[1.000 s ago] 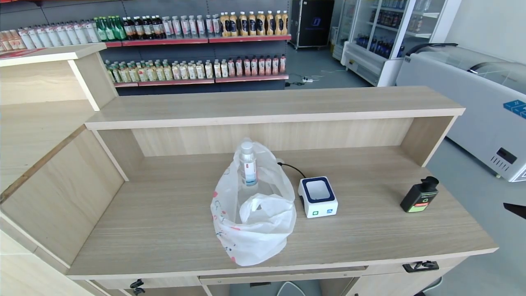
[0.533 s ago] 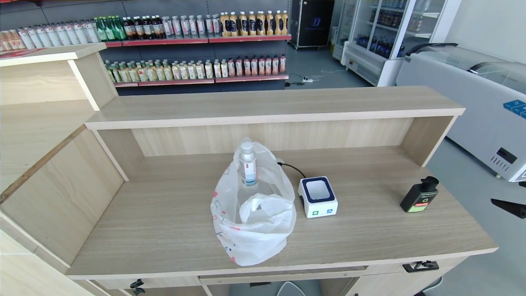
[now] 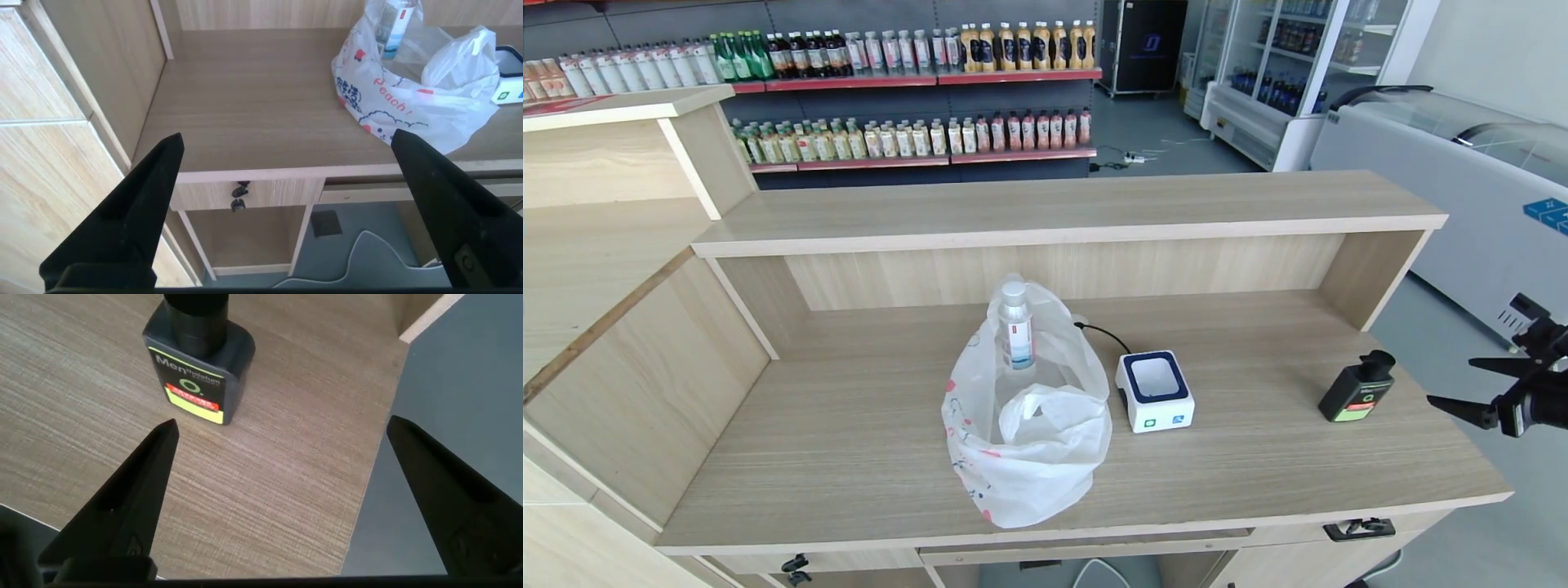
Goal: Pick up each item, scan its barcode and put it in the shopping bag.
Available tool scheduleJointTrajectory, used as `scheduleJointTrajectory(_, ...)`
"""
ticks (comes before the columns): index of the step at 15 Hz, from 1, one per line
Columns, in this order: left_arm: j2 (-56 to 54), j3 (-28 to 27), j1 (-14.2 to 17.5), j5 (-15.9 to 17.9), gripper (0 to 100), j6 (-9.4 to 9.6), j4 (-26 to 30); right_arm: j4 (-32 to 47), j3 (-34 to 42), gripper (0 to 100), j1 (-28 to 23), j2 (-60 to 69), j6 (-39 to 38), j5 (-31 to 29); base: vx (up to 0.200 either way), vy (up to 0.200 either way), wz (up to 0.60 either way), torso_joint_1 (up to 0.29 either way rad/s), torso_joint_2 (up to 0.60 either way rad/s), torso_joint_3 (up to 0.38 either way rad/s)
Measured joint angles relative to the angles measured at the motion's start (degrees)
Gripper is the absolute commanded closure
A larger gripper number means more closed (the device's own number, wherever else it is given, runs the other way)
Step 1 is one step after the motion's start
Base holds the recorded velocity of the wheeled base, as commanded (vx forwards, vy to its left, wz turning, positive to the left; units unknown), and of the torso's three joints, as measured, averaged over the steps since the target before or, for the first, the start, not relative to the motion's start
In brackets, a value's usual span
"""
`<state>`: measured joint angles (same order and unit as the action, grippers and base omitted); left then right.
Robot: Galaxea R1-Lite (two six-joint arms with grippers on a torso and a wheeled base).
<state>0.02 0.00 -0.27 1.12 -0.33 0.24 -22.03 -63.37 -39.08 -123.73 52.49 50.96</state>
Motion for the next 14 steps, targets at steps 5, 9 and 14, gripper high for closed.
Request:
scheduleJointTrajectory(5,0.0,0.0,0.0,0.0,0,0.0,0.02,0.0,-1.21,0,3.86,-3.5,2.71,-0.38,0.0,0.0,0.0,0.0,0.0,0.0)
scheduleJointTrajectory(9,0.0,0.0,0.0,0.02,0,0.01,0.02,0.33,-3.91,0,6.68,-6.28,2.93,-0.44,0.0,0.0,0.0,0.0,0.0,0.0)
scheduleJointTrajectory(14,0.0,0.0,0.0,0.0,0,0.01,0.0,0.27,-7.08,0,10.7,-9.56,4.63,-0.62,0.0,0.0,0.0,0.0,0.0,0.0)
